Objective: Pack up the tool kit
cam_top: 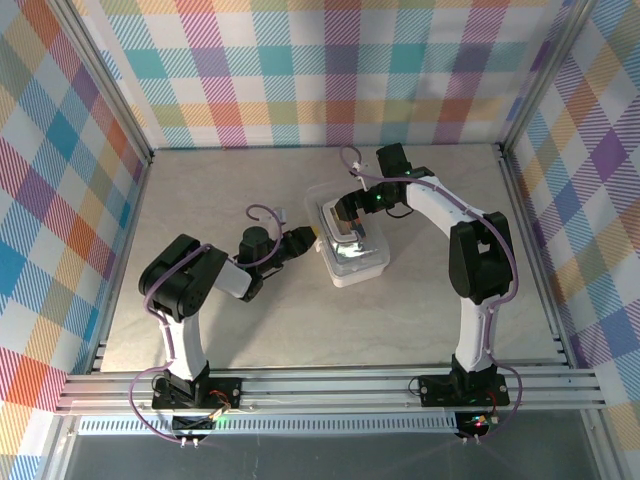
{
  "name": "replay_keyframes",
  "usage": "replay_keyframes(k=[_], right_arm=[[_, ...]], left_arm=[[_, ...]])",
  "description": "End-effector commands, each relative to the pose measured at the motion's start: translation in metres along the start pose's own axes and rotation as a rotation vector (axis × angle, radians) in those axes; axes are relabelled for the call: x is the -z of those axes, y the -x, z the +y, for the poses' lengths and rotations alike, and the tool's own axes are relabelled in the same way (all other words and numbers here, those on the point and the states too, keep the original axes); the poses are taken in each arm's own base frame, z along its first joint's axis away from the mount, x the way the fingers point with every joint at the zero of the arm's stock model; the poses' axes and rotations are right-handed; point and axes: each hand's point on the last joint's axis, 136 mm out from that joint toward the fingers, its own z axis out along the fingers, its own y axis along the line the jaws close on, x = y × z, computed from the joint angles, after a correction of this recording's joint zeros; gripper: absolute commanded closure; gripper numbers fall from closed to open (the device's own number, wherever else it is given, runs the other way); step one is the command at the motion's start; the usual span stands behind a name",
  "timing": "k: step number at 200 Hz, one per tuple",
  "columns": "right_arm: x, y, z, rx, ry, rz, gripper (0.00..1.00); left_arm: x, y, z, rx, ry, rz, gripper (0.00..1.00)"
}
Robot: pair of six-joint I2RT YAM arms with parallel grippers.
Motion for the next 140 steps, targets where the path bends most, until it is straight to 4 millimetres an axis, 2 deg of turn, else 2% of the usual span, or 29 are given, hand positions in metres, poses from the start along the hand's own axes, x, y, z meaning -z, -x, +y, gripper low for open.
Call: replay_keyframes(k=[1, 65, 90, 109, 130, 140], right_arm=[[-0.029, -0.103, 0.017, -0.124, 0.112, 0.342, 0.01], [-0.021, -0.093, 0.026, -0.142, 0.145, 0.302, 0.01], [-0.013, -0.082, 0.028, -0.149, 0.149, 0.266, 0.01], [0.004, -0.059, 0.024, -0.154, 0.135, 0.190, 0.01], [0.037, -0.018, 0.012, -0.126, 0.064, 0.081, 0.01], [0.058, 0.006, 0.003, -0.103, 0.016, 0.021, 0.01]], left_arm=[[-0.005, -0.032, 0.003, 0.029, -0.019, 0.071, 0.59], [-0.009, -0.038, 0.007, 0.041, -0.035, 0.060, 0.59], [-0.009, -0.034, 0.003, 0.032, -0.040, 0.052, 0.58], [-0.004, -0.021, -0.001, 0.007, -0.029, 0.035, 0.57], [0.005, 0.006, -0.012, -0.087, 0.029, 0.032, 0.55], [0.012, 0.026, -0.027, -0.183, 0.076, 0.028, 0.53]])
